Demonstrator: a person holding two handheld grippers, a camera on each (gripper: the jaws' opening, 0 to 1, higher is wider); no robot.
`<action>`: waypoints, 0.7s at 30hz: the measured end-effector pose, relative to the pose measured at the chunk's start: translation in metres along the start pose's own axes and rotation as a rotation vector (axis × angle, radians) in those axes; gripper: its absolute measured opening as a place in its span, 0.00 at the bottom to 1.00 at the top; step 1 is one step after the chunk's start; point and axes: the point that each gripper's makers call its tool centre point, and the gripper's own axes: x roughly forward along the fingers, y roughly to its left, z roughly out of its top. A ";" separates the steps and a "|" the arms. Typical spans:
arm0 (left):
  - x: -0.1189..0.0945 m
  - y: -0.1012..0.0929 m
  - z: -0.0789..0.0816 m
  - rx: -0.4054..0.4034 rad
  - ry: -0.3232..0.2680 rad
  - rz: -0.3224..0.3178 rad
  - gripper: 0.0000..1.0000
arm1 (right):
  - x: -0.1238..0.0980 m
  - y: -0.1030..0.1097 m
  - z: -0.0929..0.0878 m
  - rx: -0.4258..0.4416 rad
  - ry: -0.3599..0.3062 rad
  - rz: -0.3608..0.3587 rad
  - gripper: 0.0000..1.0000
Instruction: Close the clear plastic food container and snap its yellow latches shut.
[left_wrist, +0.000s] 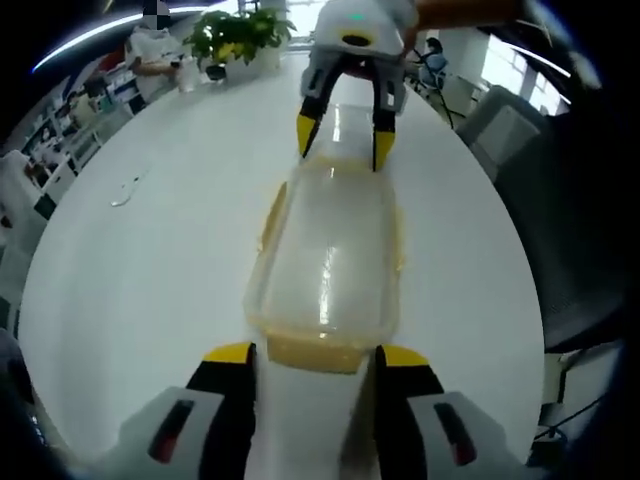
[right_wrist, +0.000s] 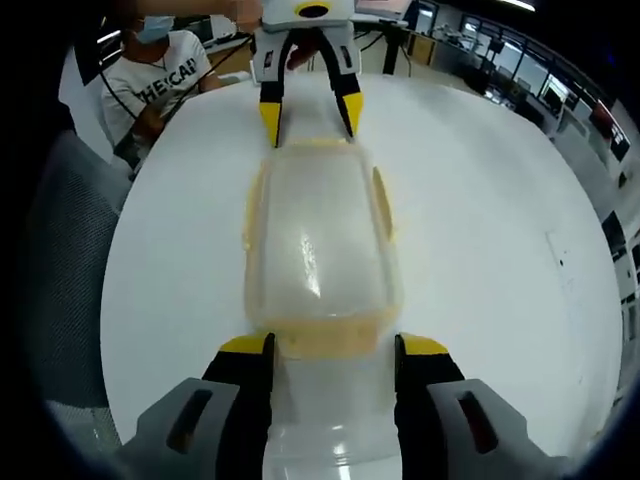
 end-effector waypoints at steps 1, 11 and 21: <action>0.000 -0.001 0.001 0.002 0.003 -0.008 0.41 | 0.000 0.001 0.000 -0.010 0.006 0.000 0.46; 0.006 -0.004 0.000 0.079 0.044 -0.035 0.37 | 0.004 0.002 -0.006 -0.033 0.049 0.020 0.43; 0.012 -0.006 -0.001 0.106 0.064 -0.035 0.34 | 0.006 0.001 -0.007 -0.055 0.083 0.020 0.38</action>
